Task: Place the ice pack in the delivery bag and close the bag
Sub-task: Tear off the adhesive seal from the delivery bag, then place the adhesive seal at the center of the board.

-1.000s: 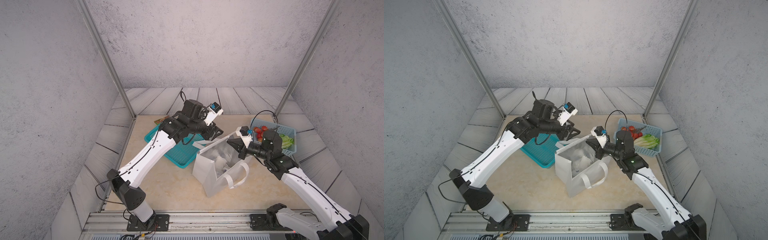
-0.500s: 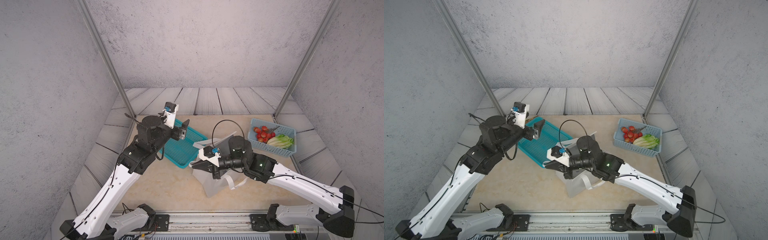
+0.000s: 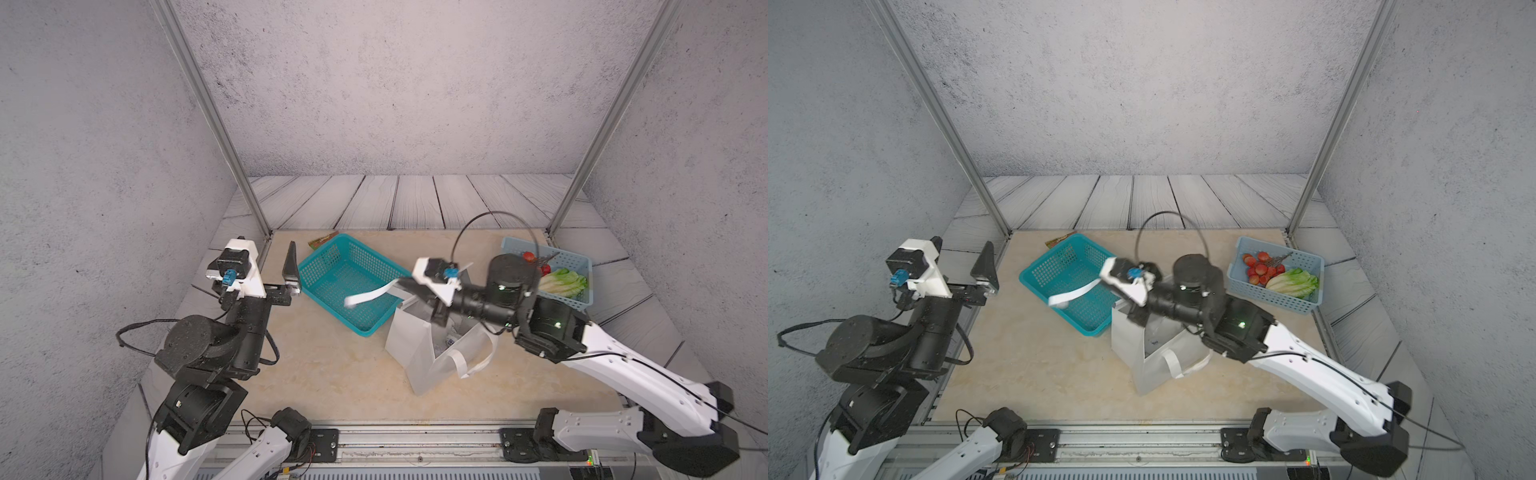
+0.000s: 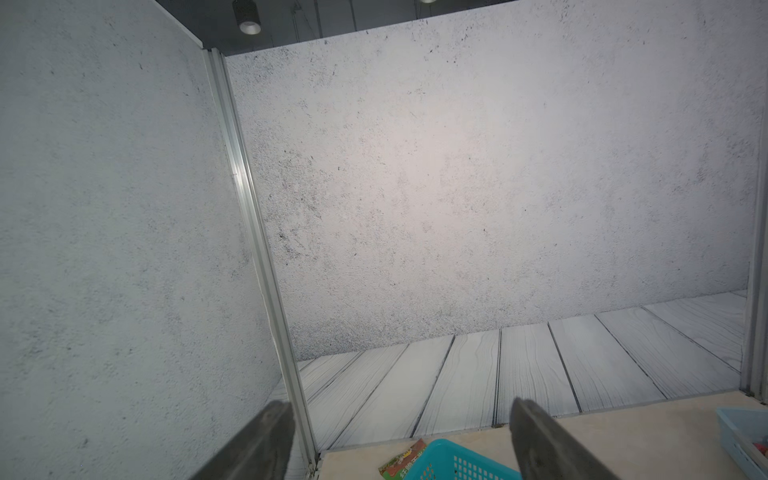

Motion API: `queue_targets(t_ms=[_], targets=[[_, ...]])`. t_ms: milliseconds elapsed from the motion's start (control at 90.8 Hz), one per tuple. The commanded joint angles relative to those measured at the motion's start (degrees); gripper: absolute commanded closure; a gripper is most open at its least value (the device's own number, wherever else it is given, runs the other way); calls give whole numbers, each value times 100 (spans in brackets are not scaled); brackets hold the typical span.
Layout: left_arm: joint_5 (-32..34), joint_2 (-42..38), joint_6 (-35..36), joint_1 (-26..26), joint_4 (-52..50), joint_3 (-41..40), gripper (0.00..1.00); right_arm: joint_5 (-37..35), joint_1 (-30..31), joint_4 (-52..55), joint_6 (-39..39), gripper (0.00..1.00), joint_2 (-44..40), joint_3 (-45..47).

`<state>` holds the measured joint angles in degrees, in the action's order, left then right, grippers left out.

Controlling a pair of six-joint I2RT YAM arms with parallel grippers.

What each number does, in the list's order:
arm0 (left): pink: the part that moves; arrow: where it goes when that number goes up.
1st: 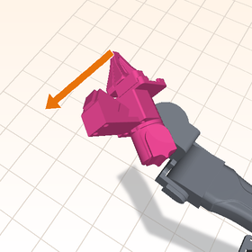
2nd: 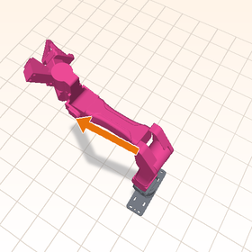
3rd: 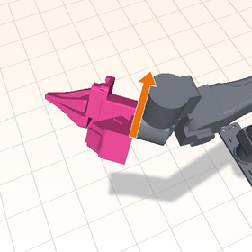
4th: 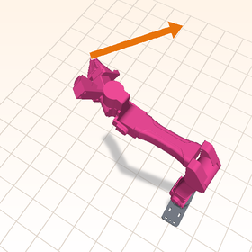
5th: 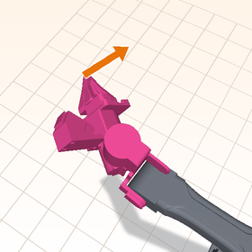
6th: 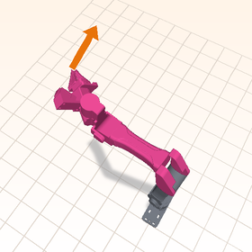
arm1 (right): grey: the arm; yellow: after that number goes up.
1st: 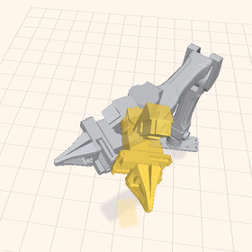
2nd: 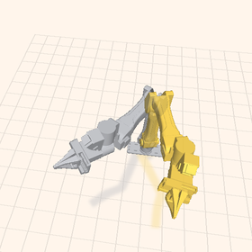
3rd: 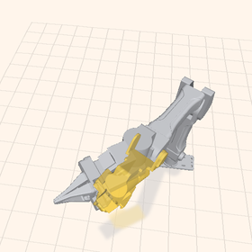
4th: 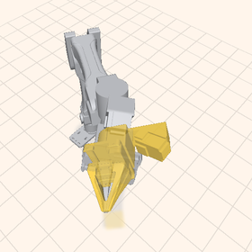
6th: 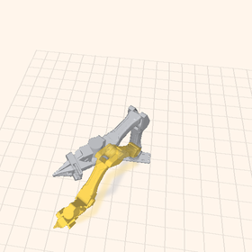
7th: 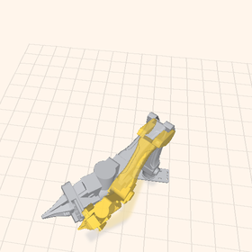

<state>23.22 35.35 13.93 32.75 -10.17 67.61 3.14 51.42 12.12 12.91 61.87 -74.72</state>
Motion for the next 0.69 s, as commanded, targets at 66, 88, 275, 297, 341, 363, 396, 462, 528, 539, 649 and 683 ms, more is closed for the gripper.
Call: queue_targets(t_ms=[66,88,275,297,341,363,396,462,528,539,649,683], targets=[[-1557,663,-545,-32,-545,-119,13,-3412,-1664,414,-790,100,-1400,918],[-1793,786,-652,-36,-606,-104,13,-3512,-1943,559,-917,100,-1529,1056],[-3232,1611,-980,-23,-863,-9,15,-2556,-4213,2003,-2671,100,-1992,2637],[-3330,1676,-985,-26,-910,7,15,-2474,-4319,2088,-2844,100,-2024,2917],[-3488,1771,-997,-23,-957,5,14,-2414,-4463,2170,-3146,100,-2083,3391],[-3530,1792,-998,-19,-979,6,14,-2403,-4513,2213,-3266,100,-2106,3615],[-3562,1818,-1002,-23,-1016,14,14,-2389,-4568,2267,-3444,100,-2130,3893],[-3576,1870,-1020,-23,-1086,71,14,-2424,-4791,2456,-3722,100,-2044,3976],[-3571,1956,-1069,-28,-1170,176,14,-2432,-4901,2330,-3748,93,-1853,3951],[-3571,1966,-1077,-30,-1171,192,14,-2436,-4916,2317,-3781,87,-1814,3936],[-3483,2239,-1130,-24,-1347,419,13,-2298,-4996,2446,-4075,25,-1521,3507],[-3396,2341,-1168,-26,-1410,502,13,-2279,-4989,2507,-4097,11,-1548,3343]])
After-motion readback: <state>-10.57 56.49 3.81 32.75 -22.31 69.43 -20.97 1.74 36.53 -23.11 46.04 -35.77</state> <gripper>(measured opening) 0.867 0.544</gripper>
